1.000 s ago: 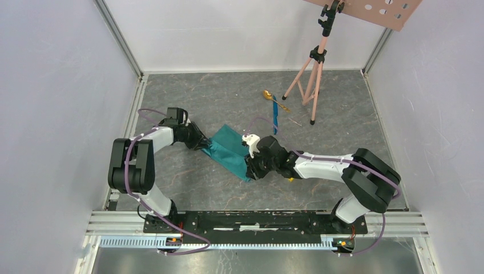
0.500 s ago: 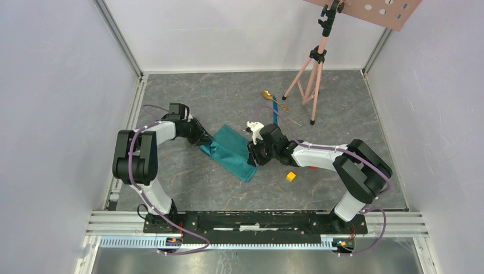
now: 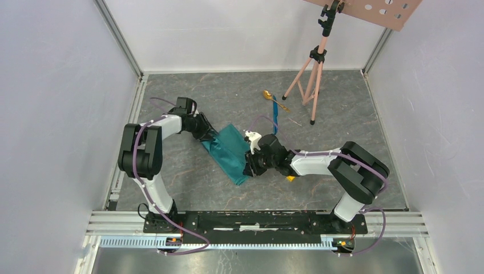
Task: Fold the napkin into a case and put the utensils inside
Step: Rotate the 2/3-rectangle-folded napkin at the center of the board.
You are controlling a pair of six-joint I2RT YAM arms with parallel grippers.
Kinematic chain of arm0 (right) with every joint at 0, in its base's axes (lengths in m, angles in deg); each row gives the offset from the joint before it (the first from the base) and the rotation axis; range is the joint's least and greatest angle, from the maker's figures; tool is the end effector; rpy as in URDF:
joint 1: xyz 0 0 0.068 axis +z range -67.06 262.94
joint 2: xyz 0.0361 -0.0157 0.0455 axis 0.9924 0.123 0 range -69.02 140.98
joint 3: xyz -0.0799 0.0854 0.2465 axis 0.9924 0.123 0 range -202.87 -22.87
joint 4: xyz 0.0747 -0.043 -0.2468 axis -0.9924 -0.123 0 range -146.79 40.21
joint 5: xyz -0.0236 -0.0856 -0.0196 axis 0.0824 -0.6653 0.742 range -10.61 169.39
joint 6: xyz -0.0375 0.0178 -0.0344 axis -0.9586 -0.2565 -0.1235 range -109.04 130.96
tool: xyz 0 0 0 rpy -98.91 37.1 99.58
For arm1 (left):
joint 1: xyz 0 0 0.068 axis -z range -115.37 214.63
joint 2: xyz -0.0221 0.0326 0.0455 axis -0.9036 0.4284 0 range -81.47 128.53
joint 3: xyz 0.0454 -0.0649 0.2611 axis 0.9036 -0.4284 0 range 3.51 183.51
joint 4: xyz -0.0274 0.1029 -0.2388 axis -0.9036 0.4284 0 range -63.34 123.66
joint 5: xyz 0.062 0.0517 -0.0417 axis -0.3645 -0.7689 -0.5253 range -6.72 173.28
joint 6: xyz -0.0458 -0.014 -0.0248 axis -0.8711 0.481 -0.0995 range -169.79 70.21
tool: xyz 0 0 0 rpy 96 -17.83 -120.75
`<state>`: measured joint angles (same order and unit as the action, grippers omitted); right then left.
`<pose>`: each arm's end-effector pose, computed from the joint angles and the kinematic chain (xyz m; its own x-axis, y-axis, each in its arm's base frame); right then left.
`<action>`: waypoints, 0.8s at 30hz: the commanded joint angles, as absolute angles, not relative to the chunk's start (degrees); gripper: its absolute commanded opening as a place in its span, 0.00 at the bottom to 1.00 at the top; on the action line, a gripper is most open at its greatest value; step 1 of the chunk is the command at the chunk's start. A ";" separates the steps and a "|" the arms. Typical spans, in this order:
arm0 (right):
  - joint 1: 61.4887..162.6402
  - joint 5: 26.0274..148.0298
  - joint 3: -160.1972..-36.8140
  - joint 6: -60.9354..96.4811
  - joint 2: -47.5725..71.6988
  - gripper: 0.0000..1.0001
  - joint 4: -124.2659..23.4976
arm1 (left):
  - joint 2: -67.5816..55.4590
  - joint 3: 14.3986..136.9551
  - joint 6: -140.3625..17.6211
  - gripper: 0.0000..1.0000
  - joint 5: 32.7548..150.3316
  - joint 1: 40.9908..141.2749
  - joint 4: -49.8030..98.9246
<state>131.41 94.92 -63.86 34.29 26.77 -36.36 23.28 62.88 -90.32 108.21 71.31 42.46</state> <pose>0.2038 0.2445 0.1390 -0.7408 -0.2609 -0.6190 -0.6112 0.6443 0.4598 0.3491 -0.0559 0.1435 -0.8610 -0.4926 -0.1266 -0.3320 0.7328 -0.5940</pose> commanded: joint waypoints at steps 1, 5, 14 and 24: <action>132.86 99.55 -64.30 36.81 23.84 0.33 -34.75 | 21.56 69.82 -86.47 0.48 102.83 73.58 48.90; 129.96 98.23 -65.94 34.20 21.08 0.40 -38.05 | 17.90 76.47 -81.17 0.61 101.13 75.40 56.52; 125.30 97.08 -67.48 29.08 23.54 0.40 -41.44 | 7.26 71.67 -79.70 0.70 103.22 77.88 60.44; 130.24 93.25 -62.17 36.99 27.26 0.26 -33.26 | -4.71 60.62 -80.80 0.74 105.55 80.37 60.47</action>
<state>126.71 95.62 -63.54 32.72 24.89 -38.39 0.38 63.17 -82.33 103.36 79.62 60.07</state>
